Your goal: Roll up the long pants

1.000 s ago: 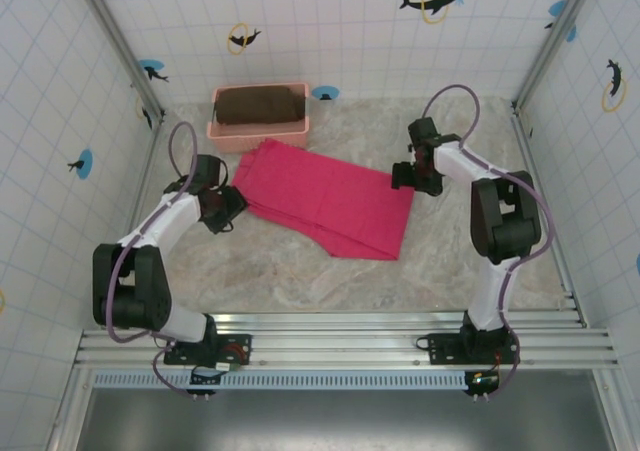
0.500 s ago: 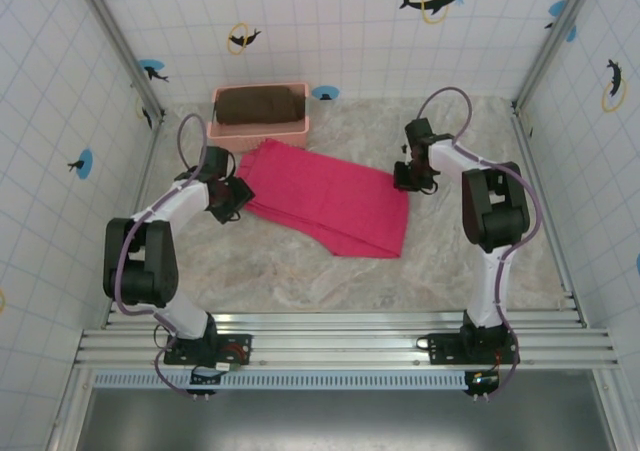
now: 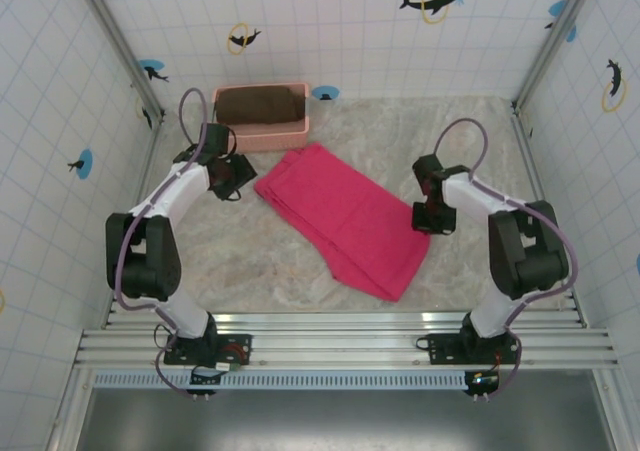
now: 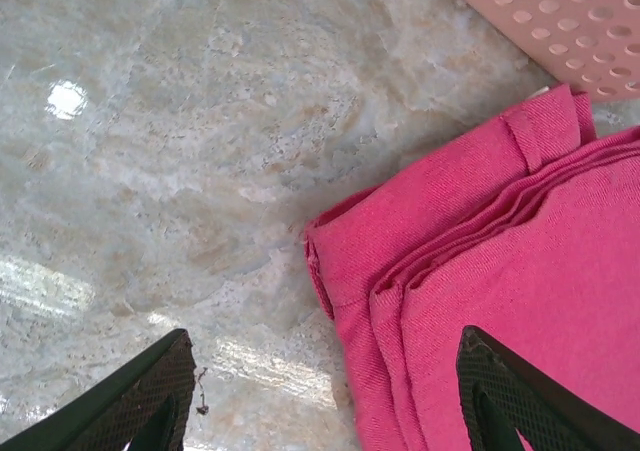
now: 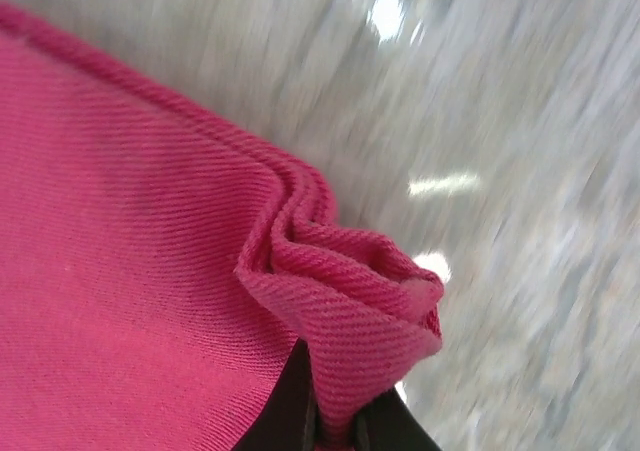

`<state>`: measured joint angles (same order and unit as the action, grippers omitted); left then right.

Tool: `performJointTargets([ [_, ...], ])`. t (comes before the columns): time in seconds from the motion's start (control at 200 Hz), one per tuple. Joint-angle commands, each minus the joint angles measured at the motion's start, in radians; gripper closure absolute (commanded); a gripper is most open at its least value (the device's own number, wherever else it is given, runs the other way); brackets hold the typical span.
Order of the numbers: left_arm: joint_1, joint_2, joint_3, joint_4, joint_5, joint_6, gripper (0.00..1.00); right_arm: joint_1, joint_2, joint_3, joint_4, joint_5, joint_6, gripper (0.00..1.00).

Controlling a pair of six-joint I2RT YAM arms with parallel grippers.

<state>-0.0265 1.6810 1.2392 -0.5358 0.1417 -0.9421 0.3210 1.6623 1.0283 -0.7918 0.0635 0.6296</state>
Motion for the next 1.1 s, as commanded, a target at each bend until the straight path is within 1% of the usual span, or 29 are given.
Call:
performJointTargets([
  [0.0,-0.006,0.038,0.051,-0.042,0.006,0.036,0.3,0.161,-0.096,-0.115,-0.068,0.027,0.164,1.0],
  [0.12,-0.018,0.066,0.086,-0.044,0.011,0.05,0.3,0.361,-0.162,-0.241,0.032,-0.017,0.357,0.99],
  [0.175,-0.024,0.079,0.098,-0.045,0.013,0.054,0.3,0.459,-0.179,-0.255,0.055,-0.012,0.418,0.85],
  [0.225,-0.03,0.088,0.103,-0.044,0.012,0.051,0.3,0.526,-0.193,-0.239,0.037,0.016,0.446,0.71],
  [0.28,-0.038,0.099,0.103,-0.039,0.01,0.046,0.3,0.572,-0.214,-0.197,-0.03,0.069,0.458,0.55],
  [0.325,-0.045,0.111,0.104,-0.03,0.015,0.041,0.3,0.586,-0.239,-0.16,-0.088,0.118,0.456,0.41],
  [0.375,-0.054,0.129,0.102,-0.015,0.023,0.036,0.3,0.58,-0.27,-0.122,-0.149,0.165,0.445,0.29],
  [0.47,-0.079,0.164,0.112,0.005,0.022,0.027,0.3,0.524,-0.325,-0.075,-0.213,0.203,0.395,0.21],
  [0.681,-0.095,0.242,0.135,0.026,0.003,0.038,0.3,0.342,-0.388,-0.003,-0.252,0.17,0.251,0.2],
  [0.801,-0.095,0.29,0.135,0.037,0.001,0.049,0.33,0.275,-0.413,0.048,-0.282,0.166,0.199,0.21],
  [0.861,-0.097,0.31,0.135,0.05,-0.003,0.052,0.4,0.249,-0.427,0.066,-0.295,0.156,0.183,0.22],
  [0.881,-0.099,0.315,0.135,0.054,-0.005,0.054,0.45,0.241,-0.43,0.072,-0.301,0.153,0.178,0.23],
  [0.891,-0.099,0.318,0.135,0.056,-0.008,0.054,0.49,0.239,-0.433,0.074,-0.302,0.153,0.175,0.23],
  [0.901,-0.099,0.321,0.135,0.059,-0.01,0.054,0.53,0.233,-0.433,0.077,-0.304,0.153,0.173,0.24],
  [0.936,-0.103,0.332,0.135,0.063,-0.026,0.055,0.79,0.224,-0.443,0.084,-0.312,0.151,0.164,0.26],
  [0.946,-0.104,0.335,0.161,0.063,-0.031,0.055,0.86,0.22,-0.445,0.087,-0.315,0.151,0.161,0.26],
  [0.976,-0.109,0.346,0.178,0.063,-0.043,0.057,1.0,0.21,-0.455,0.092,-0.319,0.151,0.155,0.27],
  [1.096,-0.146,0.413,0.247,0.075,-0.055,0.051,1.0,0.167,-0.5,0.101,-0.333,0.148,0.131,0.27],
])
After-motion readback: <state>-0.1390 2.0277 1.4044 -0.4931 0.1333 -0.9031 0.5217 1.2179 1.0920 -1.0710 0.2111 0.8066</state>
